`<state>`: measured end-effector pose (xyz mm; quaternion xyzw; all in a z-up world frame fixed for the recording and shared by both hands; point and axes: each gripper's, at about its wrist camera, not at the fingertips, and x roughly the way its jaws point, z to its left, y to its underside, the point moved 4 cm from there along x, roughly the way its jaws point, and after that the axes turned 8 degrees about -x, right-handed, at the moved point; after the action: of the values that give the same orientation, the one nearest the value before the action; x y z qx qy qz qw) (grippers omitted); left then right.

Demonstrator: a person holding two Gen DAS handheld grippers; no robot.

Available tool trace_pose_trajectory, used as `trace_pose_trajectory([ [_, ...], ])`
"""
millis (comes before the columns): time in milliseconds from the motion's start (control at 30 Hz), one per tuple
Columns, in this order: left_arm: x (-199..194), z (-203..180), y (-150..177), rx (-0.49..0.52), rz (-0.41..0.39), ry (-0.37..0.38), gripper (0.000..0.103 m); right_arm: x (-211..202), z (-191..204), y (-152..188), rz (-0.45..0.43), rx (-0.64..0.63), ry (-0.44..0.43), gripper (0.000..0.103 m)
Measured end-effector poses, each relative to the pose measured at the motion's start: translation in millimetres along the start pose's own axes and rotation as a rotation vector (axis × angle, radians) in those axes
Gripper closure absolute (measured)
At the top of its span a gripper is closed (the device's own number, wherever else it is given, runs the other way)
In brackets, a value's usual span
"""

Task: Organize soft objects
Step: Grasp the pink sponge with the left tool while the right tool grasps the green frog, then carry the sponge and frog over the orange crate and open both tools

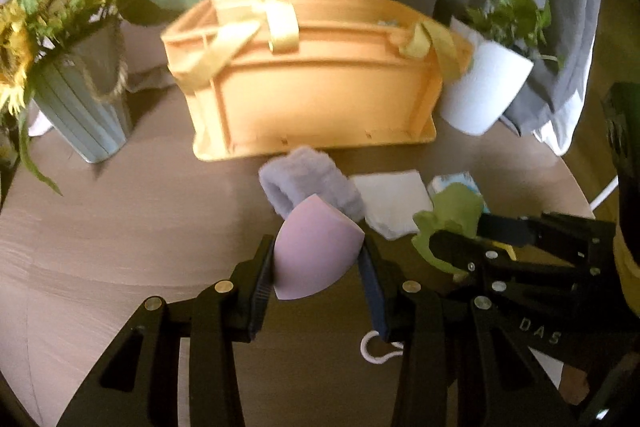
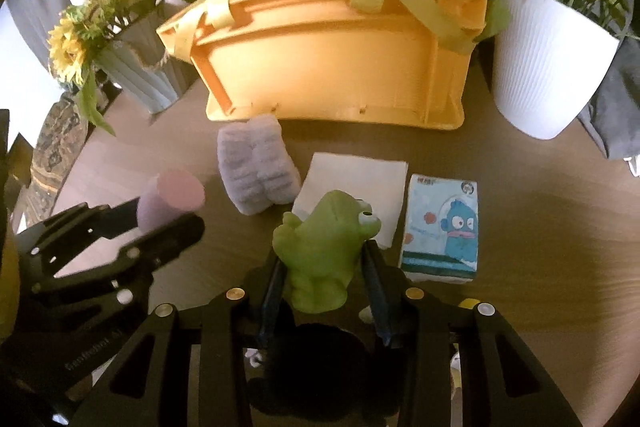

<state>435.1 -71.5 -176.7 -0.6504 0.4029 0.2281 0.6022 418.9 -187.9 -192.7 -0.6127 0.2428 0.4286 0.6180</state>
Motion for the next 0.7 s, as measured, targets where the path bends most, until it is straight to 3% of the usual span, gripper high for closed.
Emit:
trace_pose_trajectory([
  [700, -68.2, -11.2, -70.5, 0.011, -0.244, 0.014, 0.062, -71.0, 2.2, -60.9, -0.253, -0.005, 0.083, 0.064],
])
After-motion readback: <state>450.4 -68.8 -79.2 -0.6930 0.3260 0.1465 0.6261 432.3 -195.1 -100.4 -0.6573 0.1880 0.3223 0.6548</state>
